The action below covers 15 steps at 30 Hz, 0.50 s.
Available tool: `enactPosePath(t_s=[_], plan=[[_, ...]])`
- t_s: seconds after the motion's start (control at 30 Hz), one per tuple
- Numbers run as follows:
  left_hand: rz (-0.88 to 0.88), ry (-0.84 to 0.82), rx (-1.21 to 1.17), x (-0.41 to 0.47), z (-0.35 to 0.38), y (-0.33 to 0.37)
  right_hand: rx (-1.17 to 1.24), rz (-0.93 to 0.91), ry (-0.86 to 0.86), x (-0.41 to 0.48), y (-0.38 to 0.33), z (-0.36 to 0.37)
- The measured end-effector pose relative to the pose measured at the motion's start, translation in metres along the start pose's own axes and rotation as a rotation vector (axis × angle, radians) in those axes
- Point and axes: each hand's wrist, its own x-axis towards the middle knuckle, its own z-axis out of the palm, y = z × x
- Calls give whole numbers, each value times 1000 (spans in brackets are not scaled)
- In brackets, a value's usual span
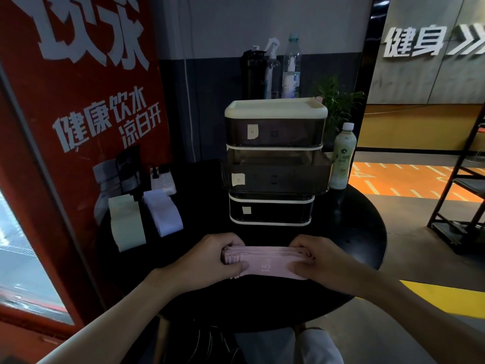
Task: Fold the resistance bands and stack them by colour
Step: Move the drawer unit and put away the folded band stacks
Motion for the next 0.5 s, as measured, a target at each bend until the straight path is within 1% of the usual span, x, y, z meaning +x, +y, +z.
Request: enactPosePath(t_s=[0.07, 0.17, 0.23, 0.37, 0.43, 0.5], plan=[[-12, 36, -45, 1, -13, 10, 6, -24, 40, 0, -8, -9], [27, 116, -79, 8, -44, 40, 32, -85, 123, 2, -28, -40], [77, 176, -76, 16, -67, 65, 83, -119, 176, 4, -45, -67], [209, 314, -52, 45, -102, 103, 84, -214, 364, 20, -73, -111], [235, 363, 10, 65, -112, 110, 79, -212, 433, 34, -78, -127], [240, 377, 44, 84, -118, 110, 75, -168, 479, 50, -76, -137]])
